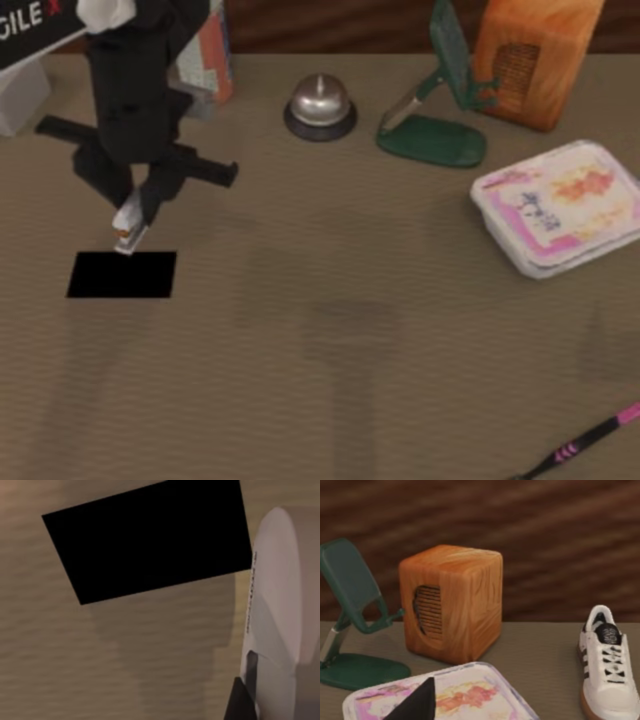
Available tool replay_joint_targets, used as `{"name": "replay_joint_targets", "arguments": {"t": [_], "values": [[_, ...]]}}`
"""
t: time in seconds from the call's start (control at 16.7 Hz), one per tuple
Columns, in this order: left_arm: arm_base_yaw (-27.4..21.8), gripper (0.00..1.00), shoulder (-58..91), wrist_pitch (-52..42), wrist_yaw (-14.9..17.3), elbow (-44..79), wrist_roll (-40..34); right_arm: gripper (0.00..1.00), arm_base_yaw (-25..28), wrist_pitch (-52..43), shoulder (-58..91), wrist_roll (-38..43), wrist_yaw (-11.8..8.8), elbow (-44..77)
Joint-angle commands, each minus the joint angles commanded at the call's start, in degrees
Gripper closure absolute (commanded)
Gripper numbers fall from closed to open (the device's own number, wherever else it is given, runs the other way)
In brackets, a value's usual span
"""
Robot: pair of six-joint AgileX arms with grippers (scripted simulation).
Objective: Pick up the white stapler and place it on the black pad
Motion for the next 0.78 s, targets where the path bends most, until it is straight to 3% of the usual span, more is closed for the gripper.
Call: {"name": "replay_joint_targets", "arguments": {"t": [0.48,0.78], "values": [[4.37,1.00,-0.40,-2.88,-0.04,-1.00,-57.46,0.00,0.00,0.00,0.00,0.00,0.00,0.00],[6.87,1.00,-1.73,-0.35,2.56,-1.19,-83.83,0.00,0.00,0.00,0.00,0.00,0.00,0.00]]}}
